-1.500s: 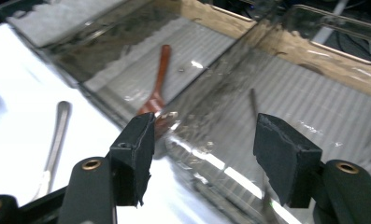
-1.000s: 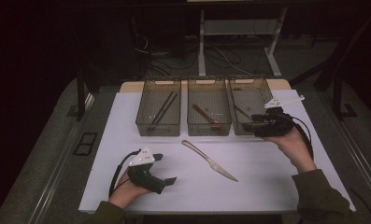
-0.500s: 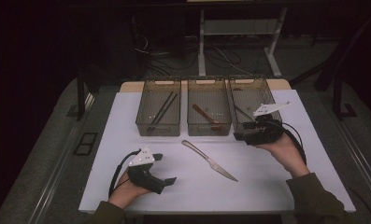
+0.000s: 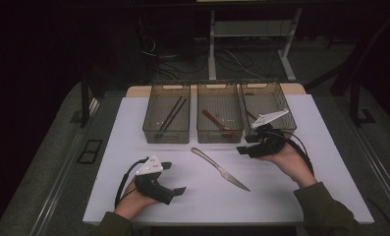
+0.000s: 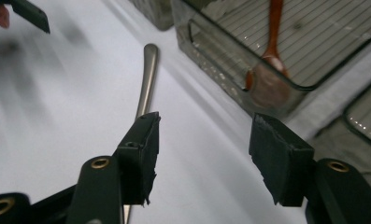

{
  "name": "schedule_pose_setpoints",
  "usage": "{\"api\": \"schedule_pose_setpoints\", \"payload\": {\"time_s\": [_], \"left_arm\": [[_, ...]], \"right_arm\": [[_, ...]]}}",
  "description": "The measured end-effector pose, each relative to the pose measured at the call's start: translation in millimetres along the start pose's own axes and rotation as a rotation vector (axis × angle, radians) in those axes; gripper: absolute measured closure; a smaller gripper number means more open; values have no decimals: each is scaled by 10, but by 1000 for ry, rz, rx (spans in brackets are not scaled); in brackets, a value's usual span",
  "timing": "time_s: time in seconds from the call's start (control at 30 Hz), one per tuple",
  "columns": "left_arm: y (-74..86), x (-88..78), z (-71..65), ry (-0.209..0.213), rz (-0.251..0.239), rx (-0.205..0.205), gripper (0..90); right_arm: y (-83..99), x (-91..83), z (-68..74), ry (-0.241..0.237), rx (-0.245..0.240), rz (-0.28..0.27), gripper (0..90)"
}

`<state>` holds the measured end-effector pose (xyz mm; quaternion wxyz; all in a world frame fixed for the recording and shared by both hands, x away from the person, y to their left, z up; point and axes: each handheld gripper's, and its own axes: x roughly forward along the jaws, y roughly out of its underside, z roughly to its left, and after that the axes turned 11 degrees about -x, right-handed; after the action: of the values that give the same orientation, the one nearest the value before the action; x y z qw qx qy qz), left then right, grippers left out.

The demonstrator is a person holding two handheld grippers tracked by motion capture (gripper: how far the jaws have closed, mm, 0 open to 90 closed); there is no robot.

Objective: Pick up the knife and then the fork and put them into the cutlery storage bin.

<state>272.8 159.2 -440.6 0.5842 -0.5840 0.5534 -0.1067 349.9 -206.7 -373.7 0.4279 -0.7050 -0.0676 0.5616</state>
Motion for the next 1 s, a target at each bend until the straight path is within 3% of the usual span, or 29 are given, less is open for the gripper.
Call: {"api": "schedule_pose_setpoints", "payload": {"time_s": [0.67, 1.0], "left_arm": [[-2, 1, -2, 3, -1, 1, 0], [-2, 0, -4, 7, -2, 2, 0]], "right_arm": [[-305, 571, 219, -104, -55, 260, 626], [-485, 825, 329, -130, -90, 354, 684]]}}
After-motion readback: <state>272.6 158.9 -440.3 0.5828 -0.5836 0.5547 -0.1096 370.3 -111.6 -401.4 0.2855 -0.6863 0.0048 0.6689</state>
